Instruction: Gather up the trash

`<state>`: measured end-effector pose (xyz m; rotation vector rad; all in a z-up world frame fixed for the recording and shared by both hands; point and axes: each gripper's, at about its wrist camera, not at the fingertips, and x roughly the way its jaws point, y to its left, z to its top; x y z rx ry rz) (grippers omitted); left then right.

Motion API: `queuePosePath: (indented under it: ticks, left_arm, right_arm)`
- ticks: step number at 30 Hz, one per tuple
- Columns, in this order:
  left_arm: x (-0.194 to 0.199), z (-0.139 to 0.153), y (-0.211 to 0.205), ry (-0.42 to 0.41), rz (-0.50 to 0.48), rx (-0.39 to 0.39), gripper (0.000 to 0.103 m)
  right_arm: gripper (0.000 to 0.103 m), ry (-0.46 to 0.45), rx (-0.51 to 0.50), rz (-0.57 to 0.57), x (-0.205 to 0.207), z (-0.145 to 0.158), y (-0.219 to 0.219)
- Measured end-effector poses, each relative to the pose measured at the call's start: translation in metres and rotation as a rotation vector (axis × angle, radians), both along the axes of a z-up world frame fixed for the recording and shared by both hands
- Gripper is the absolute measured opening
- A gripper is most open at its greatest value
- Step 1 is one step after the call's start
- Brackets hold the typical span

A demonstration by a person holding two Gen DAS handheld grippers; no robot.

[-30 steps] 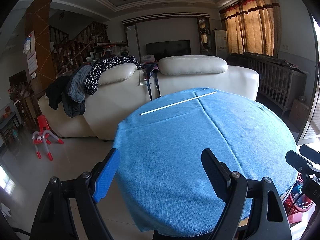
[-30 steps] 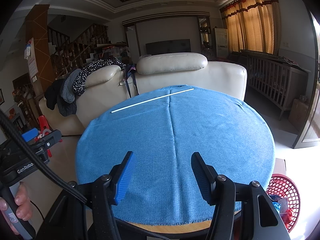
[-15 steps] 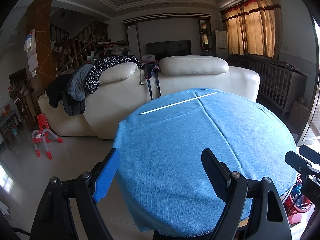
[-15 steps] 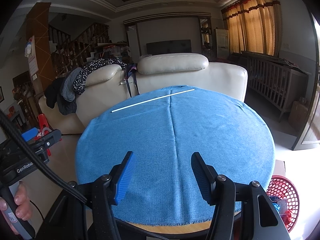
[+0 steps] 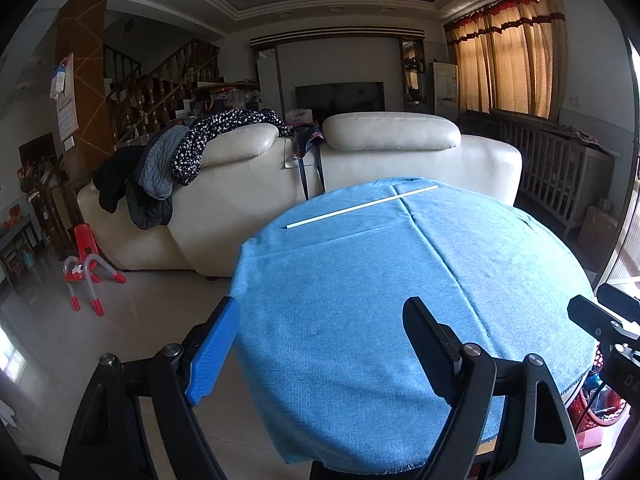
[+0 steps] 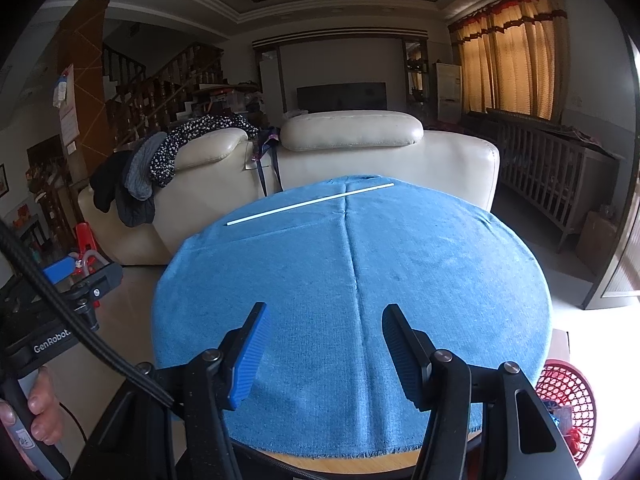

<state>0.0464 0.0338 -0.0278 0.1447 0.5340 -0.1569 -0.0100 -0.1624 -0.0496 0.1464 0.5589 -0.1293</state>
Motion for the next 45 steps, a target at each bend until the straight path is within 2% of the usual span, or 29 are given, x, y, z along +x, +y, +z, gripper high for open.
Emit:
queuePosePath:
  ticks: [19, 40, 45]
  left_arm:
    - [0.020, -0.003, 0.001, 0.019, 0.007, -0.013, 0.084]
    - [0.079, -0.017, -0.040, 0.108, -0.009, 0.016, 0.084]
    - [0.101, -0.036, -0.054, 0.139, -0.020, 0.021, 0.084]
  right_arm:
    - [0.062, 0.007, -0.036, -0.007, 0.016, 0.002, 0.003]
    - [0.064, 0.084, 0.005, -0.064, 0.077, -0.022, -0.051]
    - [0.067, 0.101, 0.009, -0.085, 0.088, -0.036, -0.066]
